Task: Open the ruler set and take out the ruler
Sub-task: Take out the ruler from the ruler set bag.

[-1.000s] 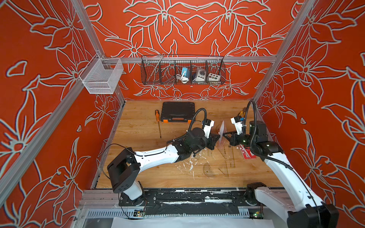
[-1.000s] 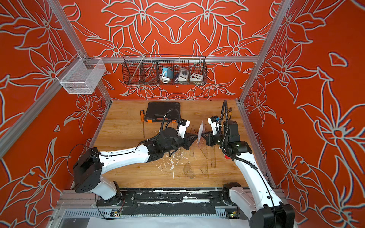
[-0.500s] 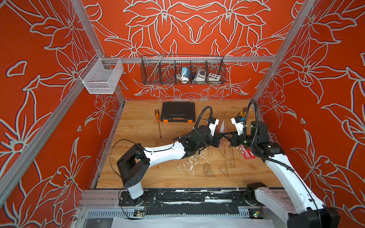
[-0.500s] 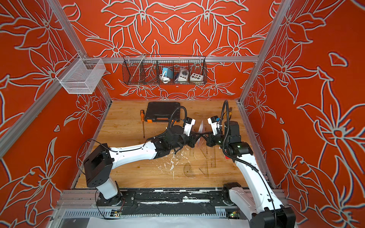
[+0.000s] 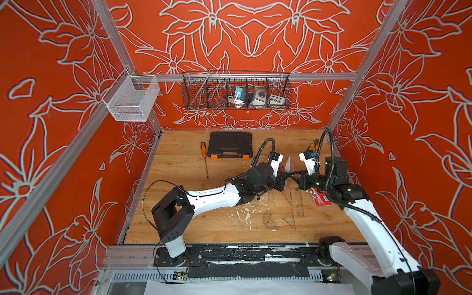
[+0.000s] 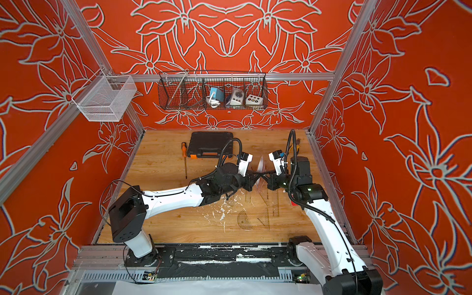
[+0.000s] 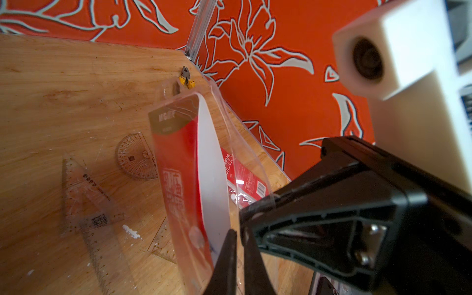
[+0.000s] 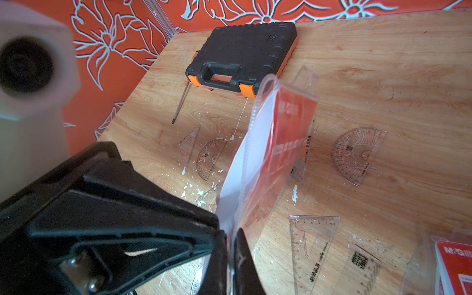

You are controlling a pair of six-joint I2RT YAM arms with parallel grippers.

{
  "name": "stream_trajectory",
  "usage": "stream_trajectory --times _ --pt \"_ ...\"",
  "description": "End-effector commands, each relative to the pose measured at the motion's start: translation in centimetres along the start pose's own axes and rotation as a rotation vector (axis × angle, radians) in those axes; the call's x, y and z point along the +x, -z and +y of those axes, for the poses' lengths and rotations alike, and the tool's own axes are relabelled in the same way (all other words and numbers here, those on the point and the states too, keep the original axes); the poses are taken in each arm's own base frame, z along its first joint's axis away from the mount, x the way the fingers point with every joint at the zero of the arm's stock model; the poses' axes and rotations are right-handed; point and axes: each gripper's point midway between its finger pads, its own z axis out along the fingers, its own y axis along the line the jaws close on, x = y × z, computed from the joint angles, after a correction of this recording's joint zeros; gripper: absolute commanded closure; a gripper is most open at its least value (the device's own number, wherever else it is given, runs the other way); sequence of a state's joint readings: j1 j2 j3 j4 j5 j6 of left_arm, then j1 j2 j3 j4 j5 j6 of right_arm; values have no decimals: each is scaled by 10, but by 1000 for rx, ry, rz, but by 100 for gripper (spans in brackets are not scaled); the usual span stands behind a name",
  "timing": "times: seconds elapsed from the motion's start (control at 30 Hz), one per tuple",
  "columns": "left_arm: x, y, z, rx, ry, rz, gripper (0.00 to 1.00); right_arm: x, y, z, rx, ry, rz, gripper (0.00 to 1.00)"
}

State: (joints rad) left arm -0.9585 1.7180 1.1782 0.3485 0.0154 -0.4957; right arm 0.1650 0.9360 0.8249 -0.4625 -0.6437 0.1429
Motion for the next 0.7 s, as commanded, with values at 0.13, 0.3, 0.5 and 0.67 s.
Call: stream_trajectory --times 0.13,0.3,0.5,0.67 --pt "9 -2 36 -125 10 -1 89 -16 18 29 -89 65 -35 100" --pt "-3 10 29 -78 14 -57 96 -15 18 27 -80 61 -27 100" --pt "-18 21 15 -16 6 -105 100 -13 13 25 -82 52 -17 100" --pt "-16 15 9 35 -1 -70 99 -15 15 27 -90 54 -21 100"
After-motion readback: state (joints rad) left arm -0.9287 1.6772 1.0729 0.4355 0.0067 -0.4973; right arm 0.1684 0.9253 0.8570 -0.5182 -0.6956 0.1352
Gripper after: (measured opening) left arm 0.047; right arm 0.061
